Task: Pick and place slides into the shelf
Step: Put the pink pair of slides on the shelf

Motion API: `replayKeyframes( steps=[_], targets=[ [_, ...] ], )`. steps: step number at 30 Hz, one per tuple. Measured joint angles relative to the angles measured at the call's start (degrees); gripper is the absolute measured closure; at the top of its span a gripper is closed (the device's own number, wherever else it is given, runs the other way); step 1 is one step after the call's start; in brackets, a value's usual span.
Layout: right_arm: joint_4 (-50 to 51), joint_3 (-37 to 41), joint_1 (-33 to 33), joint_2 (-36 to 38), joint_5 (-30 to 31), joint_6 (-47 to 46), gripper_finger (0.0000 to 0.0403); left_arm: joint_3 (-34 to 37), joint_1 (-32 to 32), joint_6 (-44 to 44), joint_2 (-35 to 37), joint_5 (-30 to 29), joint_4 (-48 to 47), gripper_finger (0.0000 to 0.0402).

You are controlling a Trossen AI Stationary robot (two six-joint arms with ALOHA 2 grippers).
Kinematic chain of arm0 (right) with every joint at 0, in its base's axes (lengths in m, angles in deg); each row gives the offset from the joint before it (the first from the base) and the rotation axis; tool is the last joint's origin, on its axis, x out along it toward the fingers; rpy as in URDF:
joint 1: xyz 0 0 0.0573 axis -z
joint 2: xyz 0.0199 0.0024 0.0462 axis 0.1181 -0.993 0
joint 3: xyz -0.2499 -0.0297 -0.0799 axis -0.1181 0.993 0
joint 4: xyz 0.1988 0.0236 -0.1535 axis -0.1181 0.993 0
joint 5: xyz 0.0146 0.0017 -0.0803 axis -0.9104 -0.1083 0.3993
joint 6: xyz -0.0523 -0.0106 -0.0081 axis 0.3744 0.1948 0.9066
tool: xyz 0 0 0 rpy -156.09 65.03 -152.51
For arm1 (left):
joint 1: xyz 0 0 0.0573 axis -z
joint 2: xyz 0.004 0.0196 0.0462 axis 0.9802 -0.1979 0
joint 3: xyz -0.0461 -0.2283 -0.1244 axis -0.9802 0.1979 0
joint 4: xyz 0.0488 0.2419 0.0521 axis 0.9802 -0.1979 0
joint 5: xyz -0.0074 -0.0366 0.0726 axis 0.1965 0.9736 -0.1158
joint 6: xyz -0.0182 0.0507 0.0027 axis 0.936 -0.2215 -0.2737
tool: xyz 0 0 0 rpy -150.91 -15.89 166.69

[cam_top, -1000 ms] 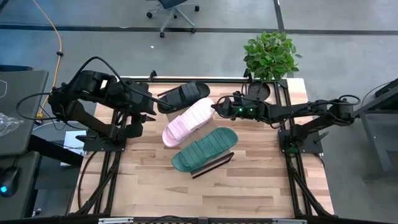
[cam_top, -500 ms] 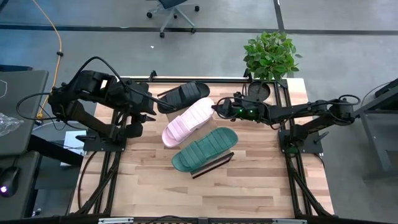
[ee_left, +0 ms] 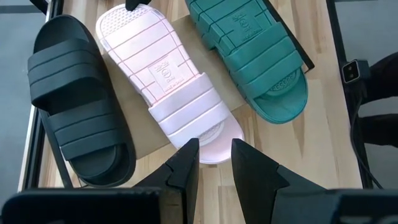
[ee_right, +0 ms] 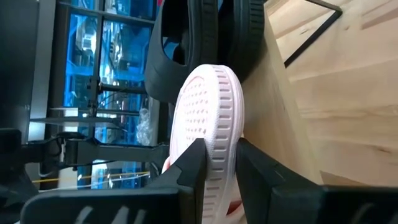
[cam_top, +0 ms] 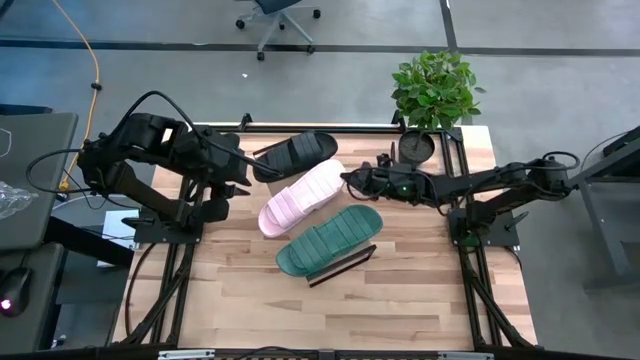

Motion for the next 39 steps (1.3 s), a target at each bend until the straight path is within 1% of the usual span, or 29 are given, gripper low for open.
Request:
replayKeyframes(
  steps=[3,7,12,15,18,31,39],
  targets=[
    [0.3,0.0,-0.1,0.2,0.9,0.1,0.0347,0.0,0.0,0.0,0.0,0.6,0.0,0.0318],
    [4.5,0.0,-0.1,2.2,2.0,0.2,0.0348,0.0,0.0,0.0,0.0,0.7,0.0,0.0318],
    [6.5,0.0,0.0,4.4,1.3,1.5,0.0348,0.0,0.0,0.0,0.0,0.7,0.0,0.0318],
    [8.5,0.0,-0.1,5.2,3.1,0.2,0.0348,0.0,0.0,0.0,0.0,0.7,0.0,0.0318],
    [9.8,0.0,-0.5,5.8,3.3,-0.1,0.0348,0.0,0.0,0.0,0.0,0.7,0.0,0.0318],
    [11.0,0.0,-3.1,6.2,3.3,-2.5,0.0348,0.0,0.0,0.0,0.0,0.7,0.0,0.0318],
    [11.5,0.0,-3.3,6.2,3.7,-2.8,0.0346,0.0,0.0,0.0,0.0,0.7,0.0,0.0318]
  ],
)
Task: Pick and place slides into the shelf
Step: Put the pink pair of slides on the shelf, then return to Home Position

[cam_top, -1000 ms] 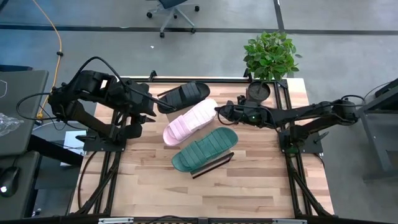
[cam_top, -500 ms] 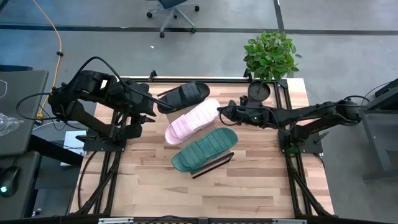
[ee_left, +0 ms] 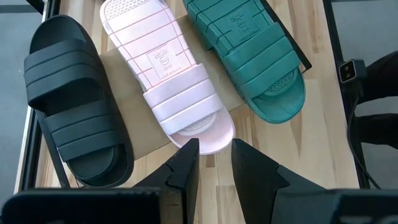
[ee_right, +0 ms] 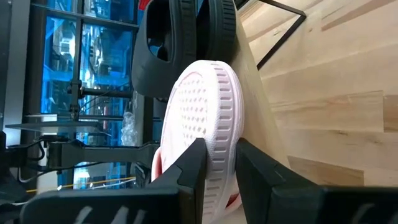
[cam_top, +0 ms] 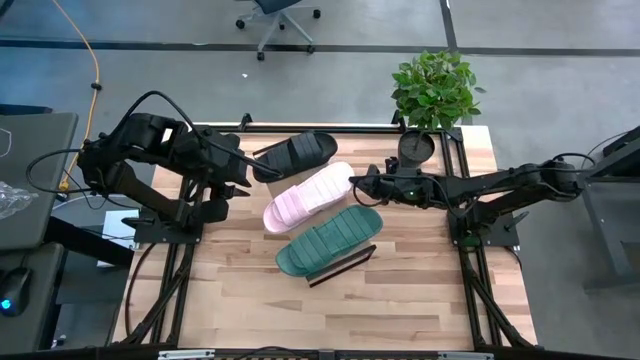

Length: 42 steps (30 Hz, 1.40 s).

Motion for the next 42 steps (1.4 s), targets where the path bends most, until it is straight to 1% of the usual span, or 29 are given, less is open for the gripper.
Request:
replayKeyframes(
  steps=[10,19,23,27,33,37,42],
  targets=[
    [0.5,0.0,0.0,0.0,0.0,-0.5,0.0312,0.0,0.0,0.0,0.0,0.0,0.0,0.0318],
    [0.9,0.0,0.0,0.0,-0.3,-0.6,0.0245,0.0,0.0,0.0,0.0,0.0,0.0,0.0318],
    [1.6,0.0,0.0,0.8,1.4,0.3,0.0219,0.0,0.0,0.0,0.0,0.1,0.0,0.0318],
    [6.0,0.0,0.0,4.8,4.0,1.6,0.0207,0.0,0.0,0.0,0.0,0.7,0.0,0.0318],
    [13.2,0.0,0.0,13.0,4.1,3.7,0.0206,0.0,0.0,-1.2,0.0,0.7,0.0,0.0318],
    [12.2,0.0,0.0,18.5,3.5,7.8,0.0206,0.0,0.0,-1.6,0.0,0.7,0.0,0.0318],
    [8.3,0.0,-0.9,24.7,2.0,14.4,0.0206,0.0,0.0,-1.7,0.2,0.6,0.0,0.0318]
  ],
)
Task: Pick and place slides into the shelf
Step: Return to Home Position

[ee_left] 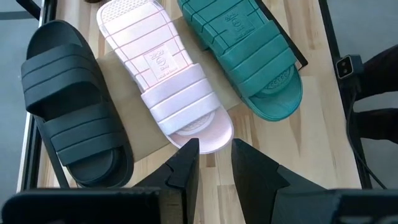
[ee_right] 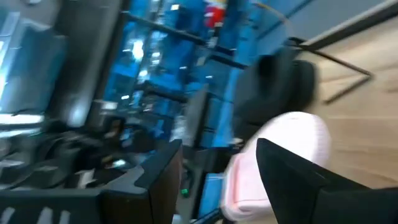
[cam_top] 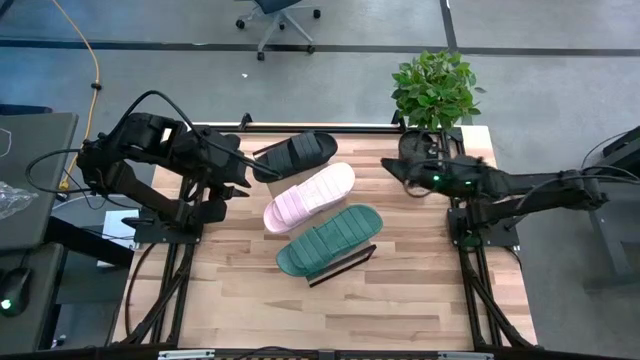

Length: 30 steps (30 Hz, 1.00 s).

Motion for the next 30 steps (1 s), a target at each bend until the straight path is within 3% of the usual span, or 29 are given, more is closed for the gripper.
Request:
replayKeyframes(
  steps=[11,16,23,30],
  targets=[
    [-10.1,0.0,-4.5,7.1,-5.4,17.8,0.0219,0.0,0.0,-1.4,0.0,0.0,3.3,0.0318],
    [-13.9,0.0,-5.9,9.1,-9.2,25.5,0.0273,0.0,0.0,-3.5,1.0,0.0,8.0,0.0318],
    [-14.1,0.0,-6.3,11.8,-14.6,34.1,0.0387,0.0,0.0,-9.3,3.8,-3.2,17.1,0.0318],
    [-14.4,0.0,-6.3,15.0,-16.3,43.9,0.0401,0.0,0.0,-17.3,9.9,-7.5,28.5,0.0318]
  ],
)
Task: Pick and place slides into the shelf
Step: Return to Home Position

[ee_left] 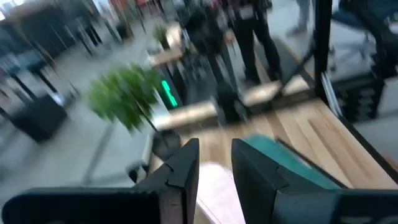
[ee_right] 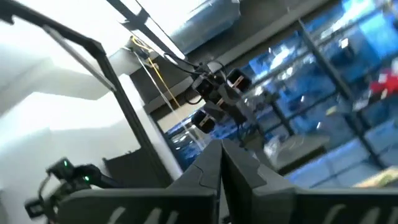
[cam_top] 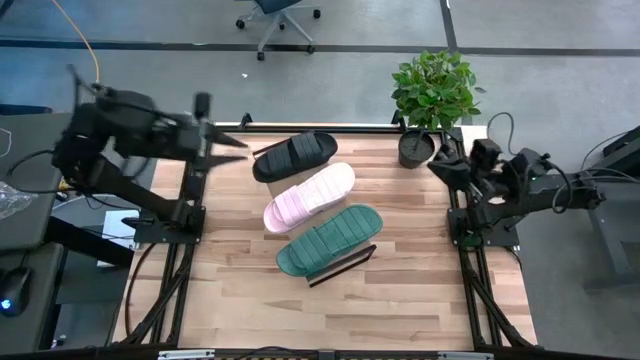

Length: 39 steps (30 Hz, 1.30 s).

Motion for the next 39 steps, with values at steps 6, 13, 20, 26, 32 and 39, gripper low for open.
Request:
replayKeyframes(
  steps=[6,13,20,26,32,39],
  targets=[
    [0.0,0.0,0.0,2.3,0.1,11.3,0.0402,0.8,0.0,-6.7,4.8,-1.8,5.6,0.0318],
    [1.9,0.0,0.0,5.9,3.3,20.8,0.0403,16.2,0.0,-8.9,12.5,-2.7,15.8,0.0319],
    [16.3,0.0,0.0,9.9,7.5,17.1,0.0403,41.3,0.0,-9.0,24.9,-2.7,36.9,0.0319],
    [22.0,0.0,0.0,12.0,11.1,16.7,0.0403,58.0,0.0,-6.6,34.3,-5.4,48.0,0.0319],
    [27.9,0.0,0.1,13.9,14.0,16.6,0.0403,68.7,0.0,-7.3,39.4,-7.2,53.1,0.0319],
    [33.8,0.0,0.1,16.1,16.2,15.3,0.0403,80.8,0.0,-3.2,42.5,-9.9,59.1,0.0319]
  ],
)
